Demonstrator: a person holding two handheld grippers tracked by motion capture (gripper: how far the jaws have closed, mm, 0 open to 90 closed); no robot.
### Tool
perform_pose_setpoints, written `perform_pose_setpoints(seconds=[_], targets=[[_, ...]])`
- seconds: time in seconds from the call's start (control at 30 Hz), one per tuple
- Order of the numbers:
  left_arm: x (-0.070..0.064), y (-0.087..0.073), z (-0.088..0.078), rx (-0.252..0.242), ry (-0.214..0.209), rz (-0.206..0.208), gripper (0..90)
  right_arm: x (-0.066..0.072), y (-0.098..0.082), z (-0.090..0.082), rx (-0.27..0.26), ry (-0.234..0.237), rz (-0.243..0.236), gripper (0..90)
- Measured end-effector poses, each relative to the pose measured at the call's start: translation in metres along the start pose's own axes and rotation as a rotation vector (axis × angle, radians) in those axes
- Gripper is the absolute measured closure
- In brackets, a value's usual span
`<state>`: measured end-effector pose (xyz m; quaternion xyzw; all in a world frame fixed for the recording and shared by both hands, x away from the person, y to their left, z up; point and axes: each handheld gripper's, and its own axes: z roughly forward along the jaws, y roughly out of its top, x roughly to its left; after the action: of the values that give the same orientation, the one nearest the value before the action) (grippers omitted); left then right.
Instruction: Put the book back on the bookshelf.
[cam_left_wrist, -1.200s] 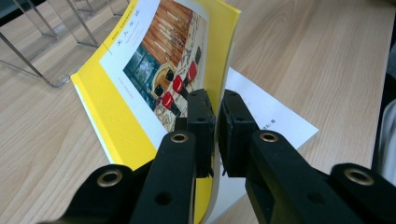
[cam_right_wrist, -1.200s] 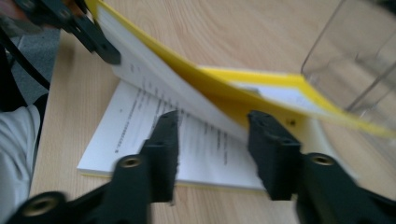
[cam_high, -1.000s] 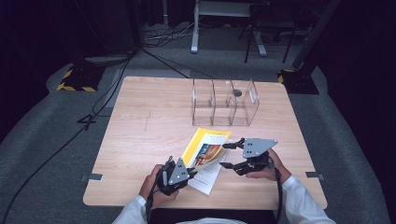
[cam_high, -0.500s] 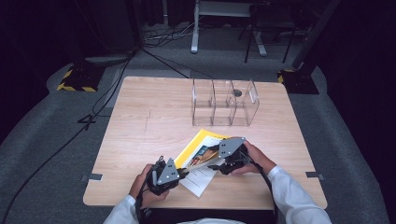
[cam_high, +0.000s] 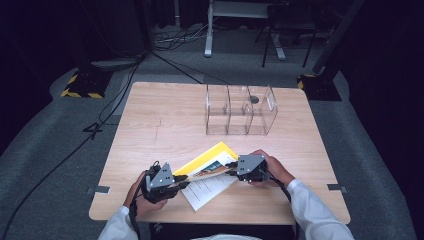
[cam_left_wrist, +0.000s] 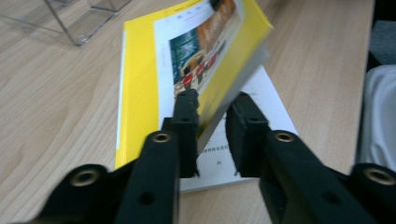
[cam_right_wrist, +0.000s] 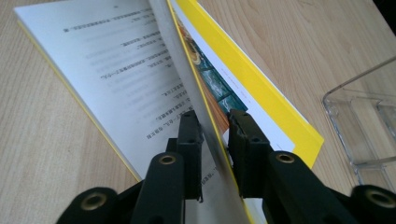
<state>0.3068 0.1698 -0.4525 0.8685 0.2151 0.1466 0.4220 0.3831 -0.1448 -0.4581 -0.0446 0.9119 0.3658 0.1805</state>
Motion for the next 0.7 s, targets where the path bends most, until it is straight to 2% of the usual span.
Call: perform_pose_setpoints(seconds=[0.03,0.07,0.13,0.2,0.23,0.3,0.33,0.37,0.4,0.5,0.53,0.63,0.7], targets=[[-0.002,0.001,0.000,0.000,0.004,0.007,70.8,0.002,0.002,0.000,-0.006,0.001,-0.008,77.9],[-0.008,0.005,-0.001,-0.002,0.033,0.032,66.3,0.005,0.005,-0.001,-0.007,-0.001,-0.011,78.7],[-0.012,0.009,-0.005,-0.013,0.035,0.048,61.8,0.006,0.007,-0.001,-0.010,-0.009,-0.014,79.2],[-0.014,0.012,-0.005,-0.022,0.042,0.046,55.6,0.008,0.010,0.001,-0.009,-0.008,-0.010,80.0],[-0.016,0.017,-0.003,-0.011,0.071,0.041,52.3,0.009,0.011,0.001,-0.008,-0.011,-0.009,80.4],[-0.018,0.020,-0.001,-0.004,0.085,0.039,43.3,0.011,0.015,0.003,-0.004,-0.013,-0.012,80.9],[-0.021,0.024,0.005,0.030,0.120,0.058,43.1,0.013,0.018,0.003,0.002,-0.013,-0.013,81.0],[-0.021,0.024,0.005,0.030,0.120,0.058,43.0,0.013,0.018,0.003,0.002,-0.013,-0.013,81.0],[-0.024,0.026,0.010,0.071,0.154,0.090,43.4,0.014,0.022,0.004,0.010,-0.016,-0.017,81.2],[-0.024,0.027,0.012,0.075,0.149,0.070,45.3,0.015,0.025,0.005,0.014,-0.015,-0.010,81.2],[-0.023,0.027,0.012,0.079,0.152,0.064,52.5,0.015,0.026,0.006,0.014,-0.011,-0.002,81.1],[-0.020,0.025,0.012,0.088,0.160,0.051,66.2,0.016,0.028,0.009,0.013,0.002,0.010,80.7],[-0.018,0.023,0.011,0.095,0.154,0.048,67.9,0.016,0.028,0.009,0.011,0.004,0.017,80.3]])
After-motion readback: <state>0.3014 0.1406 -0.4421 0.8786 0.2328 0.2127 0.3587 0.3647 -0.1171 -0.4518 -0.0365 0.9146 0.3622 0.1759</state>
